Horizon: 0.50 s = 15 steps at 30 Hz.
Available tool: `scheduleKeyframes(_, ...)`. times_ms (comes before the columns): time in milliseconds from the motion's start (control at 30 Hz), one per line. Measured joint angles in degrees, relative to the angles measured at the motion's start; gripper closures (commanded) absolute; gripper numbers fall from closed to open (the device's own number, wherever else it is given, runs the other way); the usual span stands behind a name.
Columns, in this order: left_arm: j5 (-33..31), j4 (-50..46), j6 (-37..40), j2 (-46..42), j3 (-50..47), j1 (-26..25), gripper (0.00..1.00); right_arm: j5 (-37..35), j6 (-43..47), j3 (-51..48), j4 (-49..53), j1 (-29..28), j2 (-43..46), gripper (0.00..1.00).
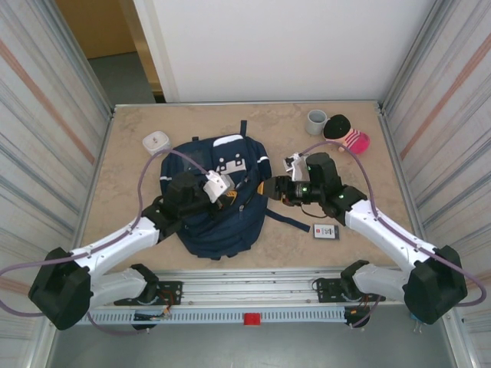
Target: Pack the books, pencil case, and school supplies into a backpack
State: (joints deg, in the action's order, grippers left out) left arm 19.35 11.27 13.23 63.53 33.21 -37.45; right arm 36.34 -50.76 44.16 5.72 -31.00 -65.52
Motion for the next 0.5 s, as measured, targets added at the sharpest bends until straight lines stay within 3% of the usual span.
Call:
scheduleKeyframes(333,7.1,1.5,1.1,-1.5,-2.0,0.8,1.00,2.4,-15.2,-1.4,-10.8,-2.2,-10.1,0.42)
scheduleKeyframes(400,7.5,1.4,1.1,-2.2,-2.2,0.8,0.98,2.4,-17.0,-1.4,-13.2,-3.3,-11.8,0.55)
scheduleKeyframes(433,7.4,0.7,1.1,-2.6,-2.2,0.8,0.95,2.5,-17.9,-1.4,-14.6,-3.7,-12.7,0.69)
scheduleKeyframes(500,6.1,-1.0,1.0,-2.9,-2.2,0.8,0.86,2.5,-19.8,-1.2,-17.3,-4.4,-14.0,0.86)
